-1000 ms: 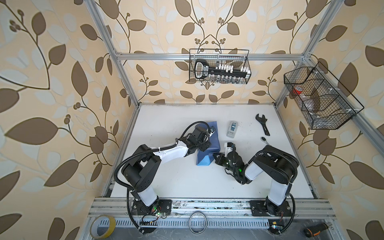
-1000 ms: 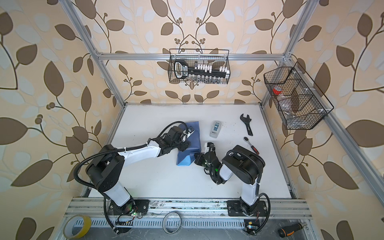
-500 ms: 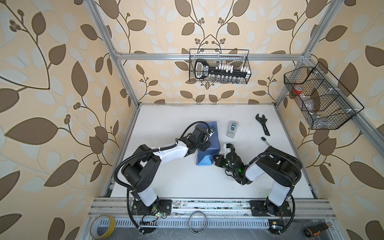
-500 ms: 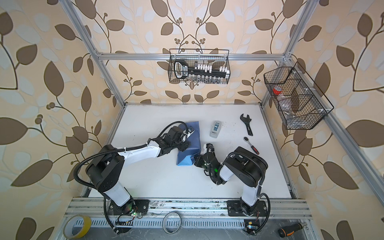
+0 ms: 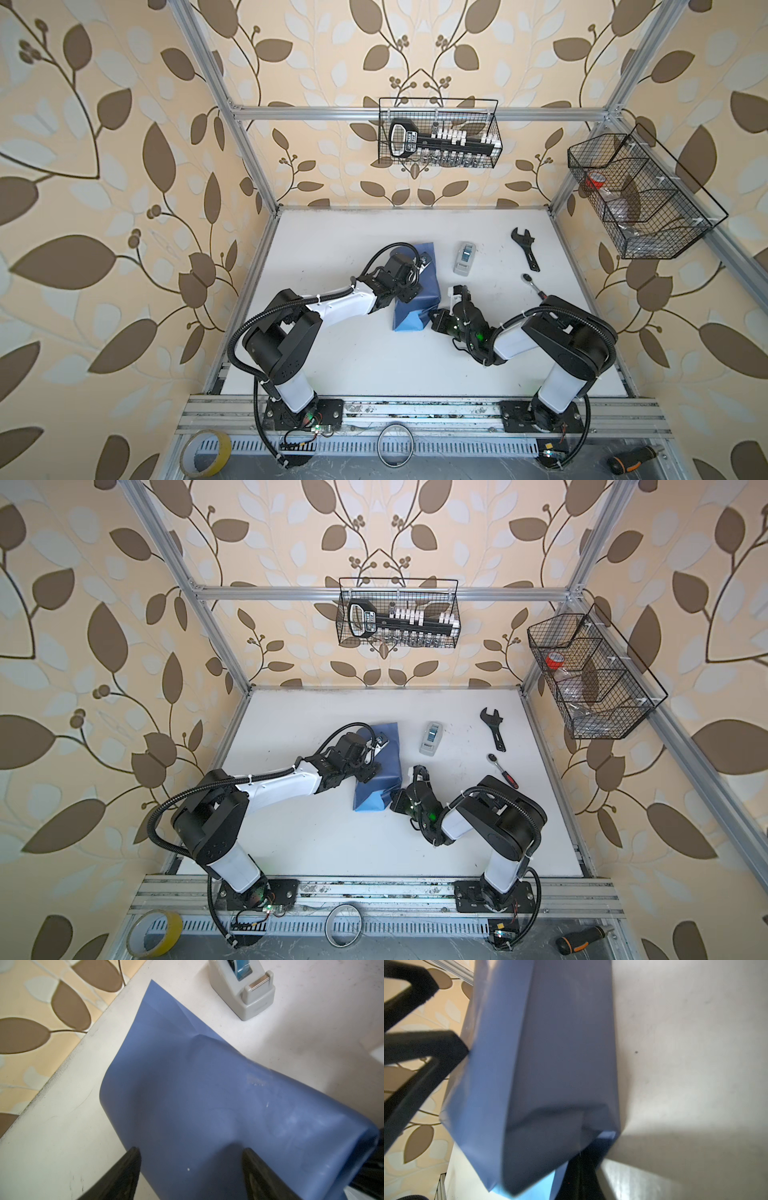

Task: Wrap the gift box in paper

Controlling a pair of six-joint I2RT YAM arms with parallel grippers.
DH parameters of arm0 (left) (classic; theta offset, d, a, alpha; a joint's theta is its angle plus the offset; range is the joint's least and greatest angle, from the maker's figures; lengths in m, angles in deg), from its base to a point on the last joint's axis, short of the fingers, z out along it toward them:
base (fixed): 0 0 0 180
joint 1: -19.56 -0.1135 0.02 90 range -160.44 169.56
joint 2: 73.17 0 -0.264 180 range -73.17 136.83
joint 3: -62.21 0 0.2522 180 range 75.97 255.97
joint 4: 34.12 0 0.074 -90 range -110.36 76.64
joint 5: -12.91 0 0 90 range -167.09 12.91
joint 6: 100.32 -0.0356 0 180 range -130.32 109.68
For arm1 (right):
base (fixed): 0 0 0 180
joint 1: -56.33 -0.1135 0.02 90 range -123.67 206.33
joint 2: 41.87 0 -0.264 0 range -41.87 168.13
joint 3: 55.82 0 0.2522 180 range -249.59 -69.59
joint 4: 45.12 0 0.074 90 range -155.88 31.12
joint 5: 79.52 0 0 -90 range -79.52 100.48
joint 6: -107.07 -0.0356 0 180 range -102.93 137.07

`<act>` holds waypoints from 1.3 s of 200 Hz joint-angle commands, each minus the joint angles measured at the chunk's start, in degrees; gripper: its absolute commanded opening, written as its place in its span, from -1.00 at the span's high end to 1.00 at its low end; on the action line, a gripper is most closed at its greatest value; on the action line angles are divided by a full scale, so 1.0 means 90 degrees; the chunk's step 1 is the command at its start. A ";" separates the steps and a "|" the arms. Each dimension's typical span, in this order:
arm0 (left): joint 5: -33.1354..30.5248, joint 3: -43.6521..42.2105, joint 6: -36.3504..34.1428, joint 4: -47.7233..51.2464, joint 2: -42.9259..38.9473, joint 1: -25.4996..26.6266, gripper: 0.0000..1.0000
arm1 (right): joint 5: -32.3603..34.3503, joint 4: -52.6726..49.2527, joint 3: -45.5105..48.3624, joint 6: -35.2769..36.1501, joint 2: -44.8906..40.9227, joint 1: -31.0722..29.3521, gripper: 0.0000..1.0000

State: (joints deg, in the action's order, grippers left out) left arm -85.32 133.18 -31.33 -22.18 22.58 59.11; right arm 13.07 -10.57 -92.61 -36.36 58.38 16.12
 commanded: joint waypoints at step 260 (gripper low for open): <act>-0.0248 -0.0235 -0.0250 0.0872 0.0066 -0.0018 -0.60 | -0.0240 -0.0959 0.0431 0.0110 -0.0414 -0.0464 0.92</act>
State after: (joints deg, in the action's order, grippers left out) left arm -86.55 133.18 -31.38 -22.16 22.58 59.11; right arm 10.65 -13.58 -90.47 -34.81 54.81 12.71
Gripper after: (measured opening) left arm 0.795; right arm 0.048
